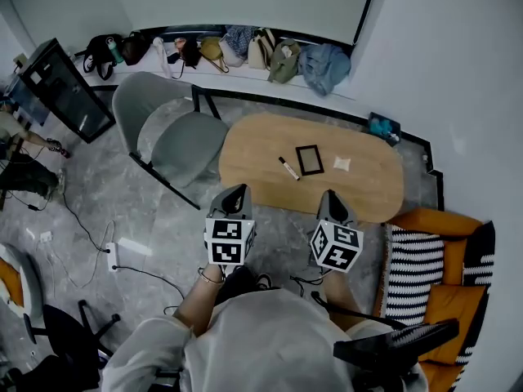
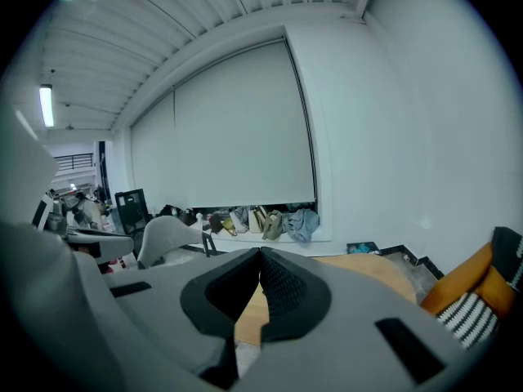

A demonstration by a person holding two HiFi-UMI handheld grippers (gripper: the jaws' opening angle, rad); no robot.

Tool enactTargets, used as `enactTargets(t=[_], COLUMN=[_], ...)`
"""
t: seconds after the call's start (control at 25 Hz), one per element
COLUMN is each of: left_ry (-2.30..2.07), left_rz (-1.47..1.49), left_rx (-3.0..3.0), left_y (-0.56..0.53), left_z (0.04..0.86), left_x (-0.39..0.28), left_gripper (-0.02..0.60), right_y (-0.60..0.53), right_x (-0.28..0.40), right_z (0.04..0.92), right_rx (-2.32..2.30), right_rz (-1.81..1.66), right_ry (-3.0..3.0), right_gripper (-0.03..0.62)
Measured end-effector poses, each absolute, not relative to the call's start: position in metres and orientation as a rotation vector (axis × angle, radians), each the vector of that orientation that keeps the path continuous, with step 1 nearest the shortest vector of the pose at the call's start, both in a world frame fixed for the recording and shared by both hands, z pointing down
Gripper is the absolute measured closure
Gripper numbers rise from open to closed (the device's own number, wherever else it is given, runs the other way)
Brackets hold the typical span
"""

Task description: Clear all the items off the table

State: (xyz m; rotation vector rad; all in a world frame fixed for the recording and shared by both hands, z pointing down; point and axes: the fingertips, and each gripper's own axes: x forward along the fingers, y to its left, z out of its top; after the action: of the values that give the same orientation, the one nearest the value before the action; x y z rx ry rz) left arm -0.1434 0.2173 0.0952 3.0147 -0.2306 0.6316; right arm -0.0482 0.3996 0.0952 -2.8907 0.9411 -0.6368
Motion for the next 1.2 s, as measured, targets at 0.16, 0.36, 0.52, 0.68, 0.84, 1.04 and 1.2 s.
enactTargets(t=[0.16,0.36,0.52,0.68,0.84,1.04,1.2], left_ry=[-0.217,-0.186,-0.177,-0.148,-0.126,-0.117,-0.116], left_rz=[0.639,0.619,0.593,0.555,0.549,0.609,0.640], left_rx=[2.975,2.981,2.976,2.996,3.022,3.015,2.991], left_y=[0.216,0.209,0.193,0.179,0.159,0.130,0.110], left_z=[0.100,0.099,0.097,0.085,0.077,0.082,0.093], left_x=[-0.125,-0.088,-0.057,-0.018,0.019,0.057,0.091], left_gripper=[0.578,0.578,0.578,0.578,0.578,0.578,0.578], right_y=[0.399,0.392,0.380,0.372,0.356,0.330,0.311], right_x=[-0.034,-0.004,0.022,0.059,0.097,0.136,0.163], right_z=[0.105,0.111,0.100,0.088,0.079,0.087,0.097], right_rx=[-2.886,-2.884,-2.899,-2.923,-2.932,-2.911,-2.899], right_rz=[-0.674,-0.691,-0.643,-0.620,-0.602,-0.648,-0.686], right_ry=[0.926,0.897,0.874,0.833,0.801,0.772,0.760], right_gripper=[0.569,0.569,0.569,0.569,0.569,0.569,0.569])
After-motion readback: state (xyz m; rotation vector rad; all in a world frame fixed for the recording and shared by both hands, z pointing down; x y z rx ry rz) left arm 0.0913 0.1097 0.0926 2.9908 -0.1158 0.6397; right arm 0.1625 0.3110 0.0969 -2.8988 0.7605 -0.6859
